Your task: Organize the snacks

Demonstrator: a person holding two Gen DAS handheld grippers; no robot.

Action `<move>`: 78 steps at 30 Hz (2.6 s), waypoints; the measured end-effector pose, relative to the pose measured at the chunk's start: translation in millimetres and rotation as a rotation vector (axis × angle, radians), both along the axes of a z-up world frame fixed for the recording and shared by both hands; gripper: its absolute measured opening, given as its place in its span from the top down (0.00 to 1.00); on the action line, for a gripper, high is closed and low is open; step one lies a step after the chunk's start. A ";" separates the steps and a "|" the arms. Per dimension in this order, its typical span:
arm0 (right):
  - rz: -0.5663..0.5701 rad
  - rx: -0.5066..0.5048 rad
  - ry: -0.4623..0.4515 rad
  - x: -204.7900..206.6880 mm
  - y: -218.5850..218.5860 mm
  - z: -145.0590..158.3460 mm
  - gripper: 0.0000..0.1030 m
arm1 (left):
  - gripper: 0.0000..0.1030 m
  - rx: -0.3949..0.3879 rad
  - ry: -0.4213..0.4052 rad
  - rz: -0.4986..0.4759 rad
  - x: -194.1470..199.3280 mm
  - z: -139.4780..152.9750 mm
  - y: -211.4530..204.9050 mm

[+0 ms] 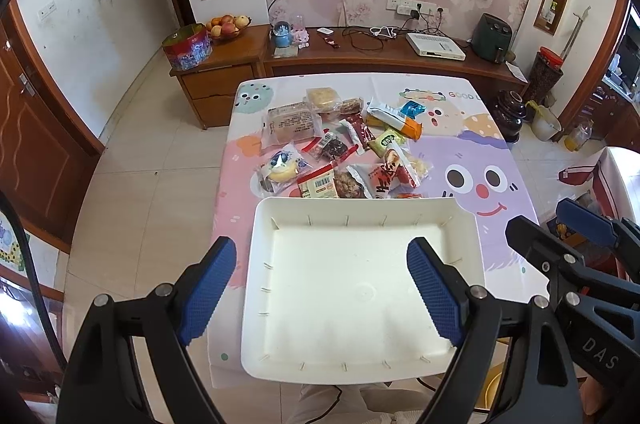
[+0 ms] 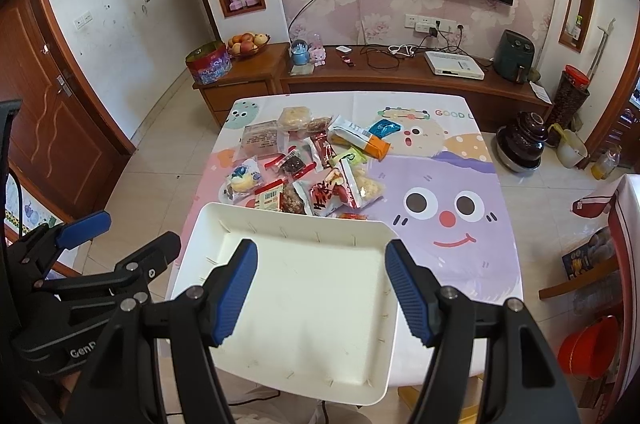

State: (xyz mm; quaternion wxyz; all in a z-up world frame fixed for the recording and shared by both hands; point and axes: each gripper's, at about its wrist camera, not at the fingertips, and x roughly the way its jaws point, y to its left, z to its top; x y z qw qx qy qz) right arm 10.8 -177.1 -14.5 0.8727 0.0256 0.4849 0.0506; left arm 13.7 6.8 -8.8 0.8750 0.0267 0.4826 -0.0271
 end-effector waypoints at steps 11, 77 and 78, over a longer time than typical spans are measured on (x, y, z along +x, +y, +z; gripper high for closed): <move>-0.001 0.001 0.002 0.5 0.4 0.8 0.35 | 0.16 -0.001 0.002 -0.001 1.3 0.6 0.7; -0.014 0.122 0.331 185.3 -6.1 -141.3 0.35 | 0.16 -0.080 0.352 -0.043 199.1 -154.0 26.9; -0.023 0.132 0.353 189.8 -6.2 -151.7 0.35 | 0.16 -0.083 0.367 -0.036 204.2 -162.5 29.1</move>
